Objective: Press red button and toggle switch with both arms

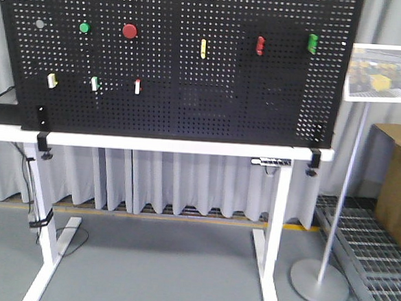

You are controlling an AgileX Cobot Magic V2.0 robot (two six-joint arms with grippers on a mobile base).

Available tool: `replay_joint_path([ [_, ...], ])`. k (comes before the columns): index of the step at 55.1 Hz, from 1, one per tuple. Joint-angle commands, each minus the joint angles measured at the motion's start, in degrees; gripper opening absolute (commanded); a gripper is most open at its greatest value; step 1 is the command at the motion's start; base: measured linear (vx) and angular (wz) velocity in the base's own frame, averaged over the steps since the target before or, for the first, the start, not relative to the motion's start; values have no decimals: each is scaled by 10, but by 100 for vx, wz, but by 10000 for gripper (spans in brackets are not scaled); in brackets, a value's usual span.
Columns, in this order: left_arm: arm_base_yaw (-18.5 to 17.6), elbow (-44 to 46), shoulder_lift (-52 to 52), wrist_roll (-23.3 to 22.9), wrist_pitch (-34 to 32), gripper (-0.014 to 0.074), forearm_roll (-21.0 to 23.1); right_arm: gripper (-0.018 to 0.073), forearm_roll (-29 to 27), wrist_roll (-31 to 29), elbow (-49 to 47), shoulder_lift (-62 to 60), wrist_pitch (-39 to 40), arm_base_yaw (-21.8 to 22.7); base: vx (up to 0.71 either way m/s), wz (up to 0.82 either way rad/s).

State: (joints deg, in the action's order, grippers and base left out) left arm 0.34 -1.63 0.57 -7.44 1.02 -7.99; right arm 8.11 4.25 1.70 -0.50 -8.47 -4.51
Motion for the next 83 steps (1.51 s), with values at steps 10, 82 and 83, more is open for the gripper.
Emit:
replay_joint_path([
  [10,-1,-7,-8,-2,-45,2,4,0,1,-3,3,-9,43,3,57,5],
  [82,-1,-7,-8,-2,-45,2,4,0,1,-3,3,-9,43,3,34,-1],
  [83,-1,-7,-8,-2,-45,2,4,0,1,-3,3,-9,43,3,5,-2],
])
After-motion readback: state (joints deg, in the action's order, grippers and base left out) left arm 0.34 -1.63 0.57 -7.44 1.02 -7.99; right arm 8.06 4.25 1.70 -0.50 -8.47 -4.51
